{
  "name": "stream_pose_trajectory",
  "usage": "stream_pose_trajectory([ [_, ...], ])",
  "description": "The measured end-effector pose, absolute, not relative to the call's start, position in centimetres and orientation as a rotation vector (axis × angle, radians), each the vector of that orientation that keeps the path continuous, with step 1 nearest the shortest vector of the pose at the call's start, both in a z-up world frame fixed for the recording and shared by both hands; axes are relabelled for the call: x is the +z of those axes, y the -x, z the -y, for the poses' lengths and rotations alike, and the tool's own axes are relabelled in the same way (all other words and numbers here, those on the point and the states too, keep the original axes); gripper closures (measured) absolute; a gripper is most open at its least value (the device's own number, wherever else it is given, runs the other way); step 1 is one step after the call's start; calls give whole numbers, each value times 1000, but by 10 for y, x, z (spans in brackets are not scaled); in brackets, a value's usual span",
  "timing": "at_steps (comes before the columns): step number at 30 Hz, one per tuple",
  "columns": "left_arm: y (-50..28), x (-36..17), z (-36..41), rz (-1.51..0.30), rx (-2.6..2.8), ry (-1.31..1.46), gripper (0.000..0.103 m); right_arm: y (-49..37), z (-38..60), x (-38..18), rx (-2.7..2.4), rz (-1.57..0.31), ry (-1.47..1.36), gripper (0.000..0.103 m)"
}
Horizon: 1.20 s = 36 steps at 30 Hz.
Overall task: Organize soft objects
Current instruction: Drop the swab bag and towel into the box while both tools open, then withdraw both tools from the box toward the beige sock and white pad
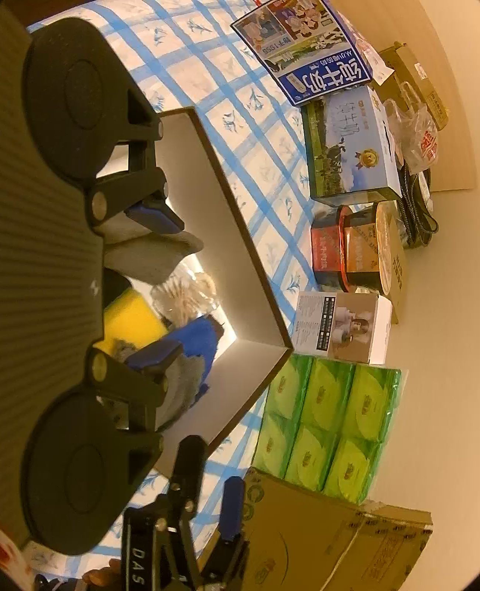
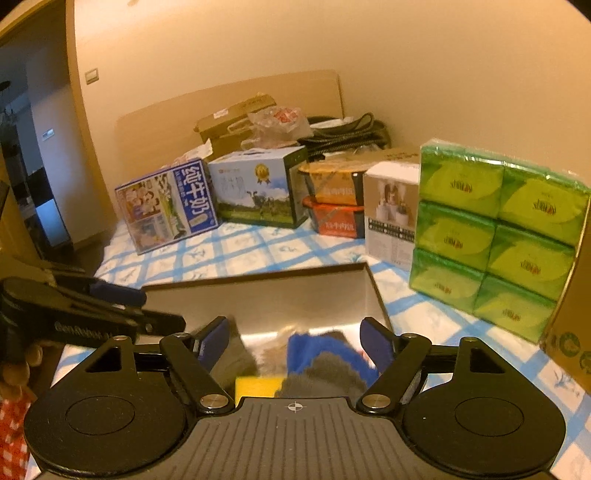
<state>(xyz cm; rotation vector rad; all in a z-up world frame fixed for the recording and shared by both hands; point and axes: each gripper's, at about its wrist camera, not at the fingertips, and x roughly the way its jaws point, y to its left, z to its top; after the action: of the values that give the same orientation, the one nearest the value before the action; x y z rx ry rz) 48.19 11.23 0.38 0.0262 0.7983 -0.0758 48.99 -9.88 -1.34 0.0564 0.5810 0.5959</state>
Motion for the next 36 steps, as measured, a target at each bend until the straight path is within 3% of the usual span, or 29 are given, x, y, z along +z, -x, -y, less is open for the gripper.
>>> stream_pose_trajectory([
  [21, -343, 56, -118, -696, -97, 70, 41, -375, 152, 20, 617, -559, -145, 20],
  [36, -245, 62, -114, -664, -79, 101, 38, -269, 181, 29, 592, -565, -167, 19],
])
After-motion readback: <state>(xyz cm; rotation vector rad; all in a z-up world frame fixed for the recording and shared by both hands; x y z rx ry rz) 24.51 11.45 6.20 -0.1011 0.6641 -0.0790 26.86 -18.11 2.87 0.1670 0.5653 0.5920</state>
